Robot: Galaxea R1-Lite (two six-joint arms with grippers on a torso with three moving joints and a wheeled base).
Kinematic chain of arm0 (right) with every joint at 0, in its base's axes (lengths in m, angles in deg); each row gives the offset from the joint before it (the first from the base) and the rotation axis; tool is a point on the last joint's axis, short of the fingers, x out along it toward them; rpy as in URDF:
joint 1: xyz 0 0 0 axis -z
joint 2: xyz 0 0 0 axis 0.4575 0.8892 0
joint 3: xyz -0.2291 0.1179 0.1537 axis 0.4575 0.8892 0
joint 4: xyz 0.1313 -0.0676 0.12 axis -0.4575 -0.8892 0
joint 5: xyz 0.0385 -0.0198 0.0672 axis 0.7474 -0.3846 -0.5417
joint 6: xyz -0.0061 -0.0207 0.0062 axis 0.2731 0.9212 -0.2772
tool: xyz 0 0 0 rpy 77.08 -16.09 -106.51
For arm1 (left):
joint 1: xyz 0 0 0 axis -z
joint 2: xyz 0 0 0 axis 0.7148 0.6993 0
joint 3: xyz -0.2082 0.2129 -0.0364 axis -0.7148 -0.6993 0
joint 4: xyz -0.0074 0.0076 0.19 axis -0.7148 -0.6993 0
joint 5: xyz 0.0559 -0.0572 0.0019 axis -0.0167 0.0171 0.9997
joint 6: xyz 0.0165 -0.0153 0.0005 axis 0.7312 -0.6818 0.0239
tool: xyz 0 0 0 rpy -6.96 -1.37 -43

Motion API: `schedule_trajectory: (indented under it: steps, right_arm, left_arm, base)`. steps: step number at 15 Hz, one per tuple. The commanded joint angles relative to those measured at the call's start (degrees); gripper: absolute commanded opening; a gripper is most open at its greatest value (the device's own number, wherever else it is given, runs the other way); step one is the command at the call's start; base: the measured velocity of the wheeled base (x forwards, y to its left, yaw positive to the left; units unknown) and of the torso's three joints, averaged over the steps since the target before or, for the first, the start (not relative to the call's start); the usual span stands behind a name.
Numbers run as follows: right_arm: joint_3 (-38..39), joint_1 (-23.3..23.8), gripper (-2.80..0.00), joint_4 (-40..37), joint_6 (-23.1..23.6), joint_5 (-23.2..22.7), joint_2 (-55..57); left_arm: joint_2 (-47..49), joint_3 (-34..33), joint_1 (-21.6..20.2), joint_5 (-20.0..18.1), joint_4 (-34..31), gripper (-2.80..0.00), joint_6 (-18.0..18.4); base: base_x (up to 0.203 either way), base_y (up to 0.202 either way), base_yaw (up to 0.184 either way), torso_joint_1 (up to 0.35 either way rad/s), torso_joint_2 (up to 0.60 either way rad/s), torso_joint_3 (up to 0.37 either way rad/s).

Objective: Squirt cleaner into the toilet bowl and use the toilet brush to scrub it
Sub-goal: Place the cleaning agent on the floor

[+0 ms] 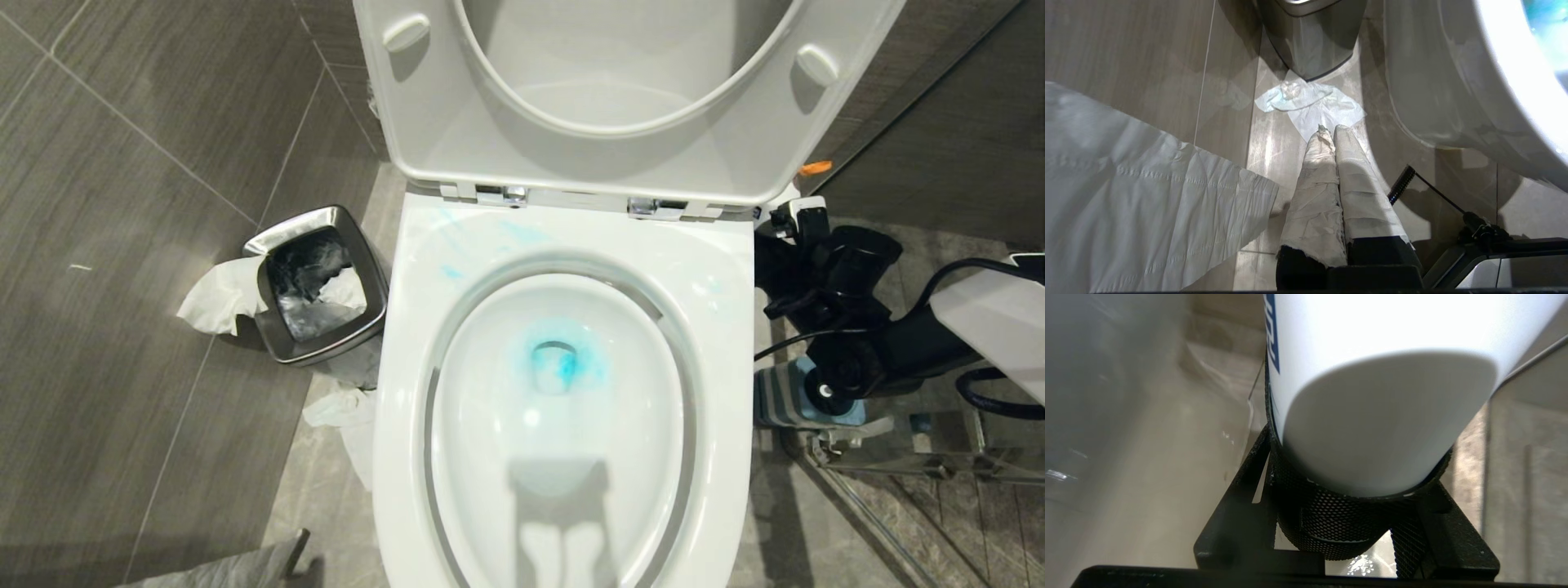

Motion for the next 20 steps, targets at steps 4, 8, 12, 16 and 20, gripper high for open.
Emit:
schedule_trajectory:
  steps: [4, 8, 12, 16, 20]
  right_arm:
    - [-3.71, 1.34, -2.8, 0.61, 2.91, -2.41, 1.23]
    - [-4.69, 1.52, -2.8, 0.34, 2.99, -2.55, 1.43]
    - [-7.1, 1.52, -2.8, 0.47, 3.47, -2.55, 2.78]
    - [-15.14, 1.52, -2.8, 0.91, 5.09, -2.55, 5.6]
    - [-15.87, 1.52, -2.8, 1.37, 5.29, -2.55, 6.17]
  left_arm:
    - [0.09, -0.09, 0.0, 0.0, -0.02, -2.8, 0.01]
    - [0.09, -0.09, 0.0, -0.09, -0.02, -2.8, 0.01]
    - [0.09, -0.09, 0.0, -0.09, -0.02, -2.8, 0.01]
    - [0.09, -0.09, 0.0, -0.09, -0.11, -2.8, -0.08]
    - [0.09, -0.09, 0.0, -0.35, -0.02, -2.8, 0.18]
  base:
    - [0.0, 0.0, 0.0, 0.005, 0.0, -0.197]
    - [0.0, 0.0, 0.0, 0.003, 0.0, -0.198]
    - [0.0, 0.0, 0.0, 0.003, 0.0, -0.192]
    - [0.0, 0.0, 0.0, 0.006, 0.0, -0.106]
    - [0.0, 0.0, 0.0, 0.0, 0.0, 0.0]
